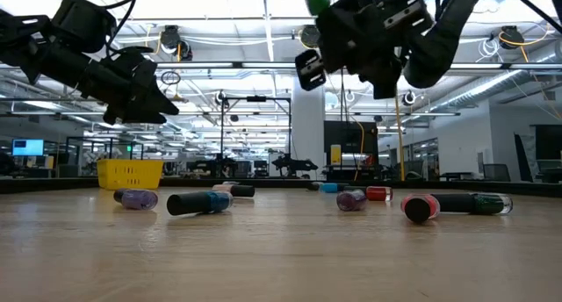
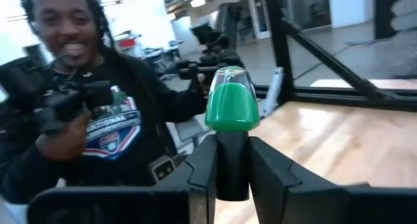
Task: Pick & Place Nail Polish
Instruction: Put the green nail polish into the yellow bin
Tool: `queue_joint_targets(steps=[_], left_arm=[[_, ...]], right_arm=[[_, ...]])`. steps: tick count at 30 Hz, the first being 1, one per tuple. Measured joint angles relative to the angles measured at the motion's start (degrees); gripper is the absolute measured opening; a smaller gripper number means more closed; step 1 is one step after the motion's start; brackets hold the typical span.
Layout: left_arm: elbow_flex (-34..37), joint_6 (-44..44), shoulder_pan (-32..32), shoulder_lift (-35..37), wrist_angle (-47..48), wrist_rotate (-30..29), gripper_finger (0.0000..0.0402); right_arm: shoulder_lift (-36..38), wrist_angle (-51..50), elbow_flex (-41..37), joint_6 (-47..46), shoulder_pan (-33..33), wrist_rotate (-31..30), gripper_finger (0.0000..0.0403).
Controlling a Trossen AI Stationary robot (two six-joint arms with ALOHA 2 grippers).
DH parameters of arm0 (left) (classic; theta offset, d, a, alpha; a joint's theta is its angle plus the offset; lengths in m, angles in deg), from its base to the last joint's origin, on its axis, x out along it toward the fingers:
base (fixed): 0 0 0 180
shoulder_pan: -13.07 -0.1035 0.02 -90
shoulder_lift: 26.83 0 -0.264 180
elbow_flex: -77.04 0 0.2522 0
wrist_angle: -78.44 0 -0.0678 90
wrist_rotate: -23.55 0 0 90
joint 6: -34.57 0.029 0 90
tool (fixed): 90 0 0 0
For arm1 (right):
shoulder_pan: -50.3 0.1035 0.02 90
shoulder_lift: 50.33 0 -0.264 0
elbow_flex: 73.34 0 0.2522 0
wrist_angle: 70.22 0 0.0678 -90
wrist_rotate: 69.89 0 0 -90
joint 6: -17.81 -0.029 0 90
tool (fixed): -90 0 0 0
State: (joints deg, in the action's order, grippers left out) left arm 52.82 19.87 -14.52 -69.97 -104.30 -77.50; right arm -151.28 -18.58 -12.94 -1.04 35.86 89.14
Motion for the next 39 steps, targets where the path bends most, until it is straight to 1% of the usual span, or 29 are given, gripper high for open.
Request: queue_joint_targets(steps=[3,5,9,13,18,23,25,27,30,32,34,36,39], left_arm=[[0.0,0.0,0.0,0.0,0.1,0.0,0.0244],[0.0,0.0,0.0,0.0,0.1,0.0,0.0244],[0.0,0.3,0.0,0.0,0.1,0.0,0.0244],[0.0,0.7,0.0,0.0,0.1,0.0,0.0244],[0.0,0.7,0.0,0.0,0.2,0.0,0.0244],[0.0,0.6,0.0,0.0,0.9,0.0,0.0244],[0.0,0.6,0.0,0.0,1.1,0.0,0.0244],[0.0,0.6,0.0,0.0,1.0,0.0,0.0244],[0.0,0.6,0.0,0.0,1.0,0.0,0.0244],[0.0,0.6,0.0,0.0,1.0,0.0,0.0244],[0.0,0.6,0.0,0.0,1.0,0.0,0.0244],[0.0,0.6,0.0,0.0,1.0,0.0,0.0243],[0.0,0.0,0.0,0.0,0.9,0.0,0.0243]], right_arm=[[0.0,0.2,0.3,-0.2,1.5,2.6,0.0053],[0.7,2.3,0.4,-2.2,2.8,4.5,0.0053],[2.8,11.7,0.4,-10.4,5.7,6.7,0.0053],[6.0,20.8,0.4,-17.1,7.8,6.9,0.0053],[9.5,21.3,0.4,-16.6,8.6,5.8,0.0053],[9.8,19.8,0.4,-16.0,8.6,4.8,0.0053],[9.8,16.7,0.4,-14.3,8.5,4.3,0.0053],[9.8,10.5,0.4,-12.3,8.4,2.8,0.0053],[9.8,-2.3,0.4,-8.8,6.8,-0.2,0.0053],[9.8,-12.6,0.4,-4.6,5.5,-3.6,0.0053],[9.8,-22.9,0.3,1.4,4.3,-8.5,0.0053],[9.8,-31.7,0.3,8.1,3.3,-15.4,0.0053],[9.8,-41.4,0.3,19.9,2.4,-30.6,0.0053]])
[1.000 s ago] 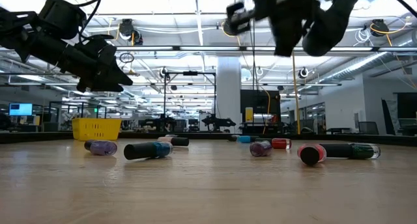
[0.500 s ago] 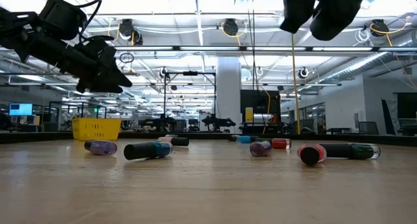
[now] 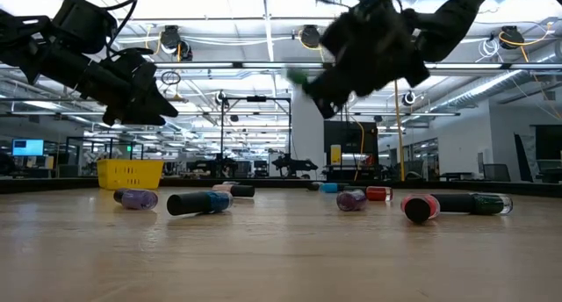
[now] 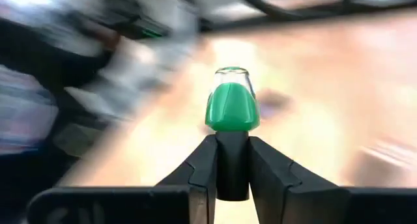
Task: Pick & Place Nail Polish
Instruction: Put the green nail polish into the yellow bin
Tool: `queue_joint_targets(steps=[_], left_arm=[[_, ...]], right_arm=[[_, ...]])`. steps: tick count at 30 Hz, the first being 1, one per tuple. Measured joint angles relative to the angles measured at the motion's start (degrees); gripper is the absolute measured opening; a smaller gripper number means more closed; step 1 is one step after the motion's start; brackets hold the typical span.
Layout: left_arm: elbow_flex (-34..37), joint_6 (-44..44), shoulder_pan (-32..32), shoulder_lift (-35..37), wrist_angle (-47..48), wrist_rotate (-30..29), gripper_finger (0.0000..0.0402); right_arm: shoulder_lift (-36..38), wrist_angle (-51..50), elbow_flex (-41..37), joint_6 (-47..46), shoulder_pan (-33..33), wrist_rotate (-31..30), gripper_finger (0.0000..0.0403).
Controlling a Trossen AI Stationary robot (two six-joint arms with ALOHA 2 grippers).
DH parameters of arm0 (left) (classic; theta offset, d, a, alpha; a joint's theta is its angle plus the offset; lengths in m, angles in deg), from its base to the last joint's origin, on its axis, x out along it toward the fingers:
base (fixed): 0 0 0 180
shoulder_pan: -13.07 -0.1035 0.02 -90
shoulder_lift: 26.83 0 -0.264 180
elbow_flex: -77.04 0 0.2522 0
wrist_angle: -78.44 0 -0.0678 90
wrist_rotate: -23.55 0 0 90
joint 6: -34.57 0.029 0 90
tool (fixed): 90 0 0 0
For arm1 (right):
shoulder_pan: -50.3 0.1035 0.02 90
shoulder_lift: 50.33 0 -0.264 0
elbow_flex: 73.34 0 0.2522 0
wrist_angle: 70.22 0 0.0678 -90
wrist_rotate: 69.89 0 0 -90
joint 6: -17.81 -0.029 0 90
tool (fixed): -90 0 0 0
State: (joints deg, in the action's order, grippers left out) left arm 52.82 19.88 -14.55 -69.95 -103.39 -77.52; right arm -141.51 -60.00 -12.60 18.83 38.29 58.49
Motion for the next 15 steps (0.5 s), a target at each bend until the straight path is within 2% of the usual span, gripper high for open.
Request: queue_joint_targets(steps=[6,8,11,15], left_arm=[[0.0,-3.0,0.0,0.0,-2.2,0.8,0.0244],[0.0,-4.7,0.0,0.0,-3.3,3.0,0.0243],[0.0,-7.1,0.4,0.0,-4.7,8.6,0.0243],[0.0,-10.2,2.8,-0.5,-7.4,12.4,0.0244]], right_arm=[[0.0,-7.8,0.0,22.8,1.6,-38.0,0.0053],[0.0,-8.0,0.0,29.5,2.5,-48.3,0.0053],[0.0,-7.5,0.0,37.5,3.8,-58.2,0.0053],[0.0,-4.8,0.0,41.8,5.5,-64.1,0.0053]])
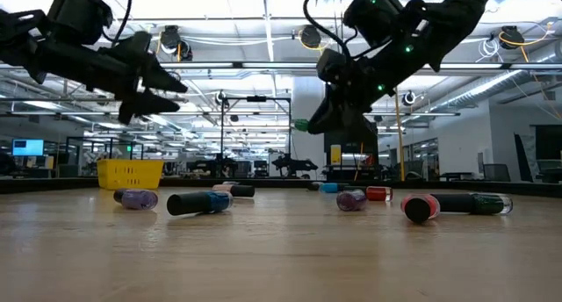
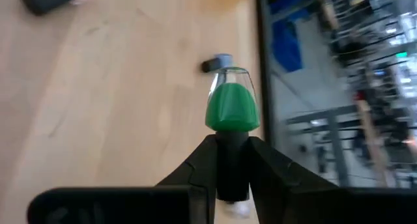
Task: Pick & Place Nail Polish
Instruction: Put the green nail polish into the yellow bin
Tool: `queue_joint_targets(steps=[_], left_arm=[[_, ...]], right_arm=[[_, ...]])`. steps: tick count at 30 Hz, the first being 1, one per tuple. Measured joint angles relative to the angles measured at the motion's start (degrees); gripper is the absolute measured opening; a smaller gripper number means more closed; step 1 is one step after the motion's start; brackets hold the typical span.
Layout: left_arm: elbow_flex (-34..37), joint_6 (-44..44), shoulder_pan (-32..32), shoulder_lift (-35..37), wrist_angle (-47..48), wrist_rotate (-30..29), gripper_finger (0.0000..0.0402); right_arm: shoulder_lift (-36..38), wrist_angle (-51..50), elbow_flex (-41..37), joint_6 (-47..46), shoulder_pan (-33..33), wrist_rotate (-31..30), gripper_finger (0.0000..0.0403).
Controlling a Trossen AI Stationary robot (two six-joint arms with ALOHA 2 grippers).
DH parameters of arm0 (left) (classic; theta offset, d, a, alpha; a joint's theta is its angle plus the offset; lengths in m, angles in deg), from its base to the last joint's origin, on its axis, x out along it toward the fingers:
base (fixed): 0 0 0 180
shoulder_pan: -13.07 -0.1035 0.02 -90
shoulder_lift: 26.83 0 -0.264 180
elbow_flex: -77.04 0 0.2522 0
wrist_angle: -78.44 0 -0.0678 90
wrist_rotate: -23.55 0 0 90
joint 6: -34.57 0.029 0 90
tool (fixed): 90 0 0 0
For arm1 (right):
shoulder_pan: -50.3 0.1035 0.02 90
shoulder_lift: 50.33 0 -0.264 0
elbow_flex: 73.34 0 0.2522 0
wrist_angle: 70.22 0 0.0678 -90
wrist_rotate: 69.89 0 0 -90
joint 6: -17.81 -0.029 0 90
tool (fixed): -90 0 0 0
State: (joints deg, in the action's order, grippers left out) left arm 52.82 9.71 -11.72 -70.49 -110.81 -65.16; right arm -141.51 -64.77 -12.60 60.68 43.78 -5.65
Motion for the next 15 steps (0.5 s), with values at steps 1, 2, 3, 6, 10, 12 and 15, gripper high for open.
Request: queue_joint_targets(steps=[1,2,3,6,10,12,15], left_arm=[[0.0,-0.8,0.9,-0.7,-1.3,0.0,0.0244],[0.0,-1.8,1.8,-1.5,-2.6,-0.2,0.0244],[0.0,-2.7,2.8,-2.4,-4.2,-0.5,0.0244],[0.0,-3.9,6.2,-6.8,-11.1,-0.7,0.0244],[-0.1,-4.6,10.5,-15.9,-21.8,-1.4,0.0244],[-1.3,-5.1,12.0,-20.4,-26.5,-2.9,0.0243],[-4.8,-4.2,13.7,-26.5,-29.8,-3.9,0.0243]], right_arm=[[0.0,0.8,0.0,0.4,0.3,-0.1,0.0053],[0.0,2.0,0.0,1.0,0.7,-0.1,0.0053],[0.0,3.2,0.0,1.5,1.0,0.0,0.0053],[0.0,7.4,0.0,4.2,2.3,0.2,0.0053],[0.0,10.3,0.0,6.1,3.4,0.3,0.0053],[0.0,10.6,0.0,6.1,3.6,0.3,0.0053],[0.0,10.6,0.0,6.3,3.6,0.3,0.0053]])
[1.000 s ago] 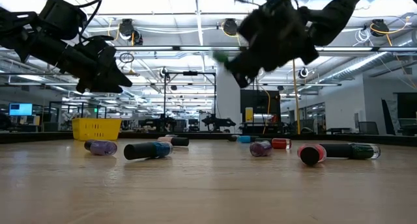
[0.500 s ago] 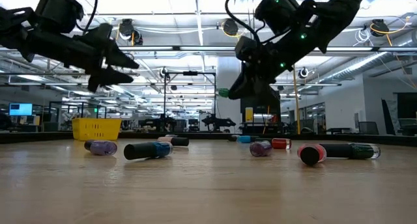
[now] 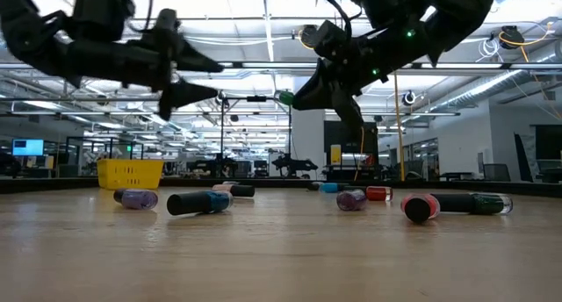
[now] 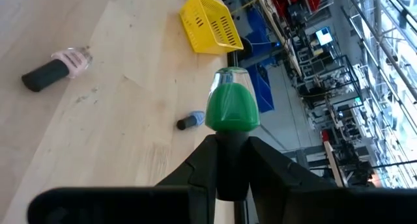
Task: Pick & Place Nail Polish
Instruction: Put the green nail polish into the yellow bin
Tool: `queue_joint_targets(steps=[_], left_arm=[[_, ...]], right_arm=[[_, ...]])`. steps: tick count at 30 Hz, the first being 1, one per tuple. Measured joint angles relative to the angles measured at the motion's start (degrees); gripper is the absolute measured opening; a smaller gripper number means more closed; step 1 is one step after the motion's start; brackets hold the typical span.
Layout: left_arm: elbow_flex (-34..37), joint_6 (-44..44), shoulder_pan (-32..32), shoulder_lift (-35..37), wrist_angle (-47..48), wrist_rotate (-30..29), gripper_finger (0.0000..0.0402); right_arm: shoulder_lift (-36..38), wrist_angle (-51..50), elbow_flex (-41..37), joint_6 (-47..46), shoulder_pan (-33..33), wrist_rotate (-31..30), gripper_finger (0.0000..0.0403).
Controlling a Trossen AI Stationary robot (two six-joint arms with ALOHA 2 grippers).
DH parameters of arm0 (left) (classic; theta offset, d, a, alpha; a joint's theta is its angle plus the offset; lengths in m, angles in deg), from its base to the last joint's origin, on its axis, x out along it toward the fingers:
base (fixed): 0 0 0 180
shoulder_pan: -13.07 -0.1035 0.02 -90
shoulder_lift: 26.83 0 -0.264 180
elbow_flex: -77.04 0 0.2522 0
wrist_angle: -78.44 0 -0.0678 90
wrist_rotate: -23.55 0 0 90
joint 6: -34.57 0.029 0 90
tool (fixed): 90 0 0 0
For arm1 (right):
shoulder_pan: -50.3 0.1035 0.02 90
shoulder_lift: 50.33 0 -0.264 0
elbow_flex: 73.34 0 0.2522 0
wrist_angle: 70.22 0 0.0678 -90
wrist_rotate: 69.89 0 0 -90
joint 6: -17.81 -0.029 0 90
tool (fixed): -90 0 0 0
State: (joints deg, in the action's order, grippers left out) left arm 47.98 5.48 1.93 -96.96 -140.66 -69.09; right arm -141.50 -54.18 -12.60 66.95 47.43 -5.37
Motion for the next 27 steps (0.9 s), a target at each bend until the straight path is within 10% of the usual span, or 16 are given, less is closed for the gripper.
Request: queue_joint_targets(steps=[14,27], left_arm=[[-23.6,7.1,3.0,-20.0,13.4,-0.7,0.0244],[-25.8,11.1,3.0,-21.7,15.9,-4.3,0.0244]], right_arm=[[0.0,-0.5,-0.1,-0.4,0.0,-1.2,0.0052],[0.0,0.3,-0.7,-0.9,0.1,-4.1,0.0052]])
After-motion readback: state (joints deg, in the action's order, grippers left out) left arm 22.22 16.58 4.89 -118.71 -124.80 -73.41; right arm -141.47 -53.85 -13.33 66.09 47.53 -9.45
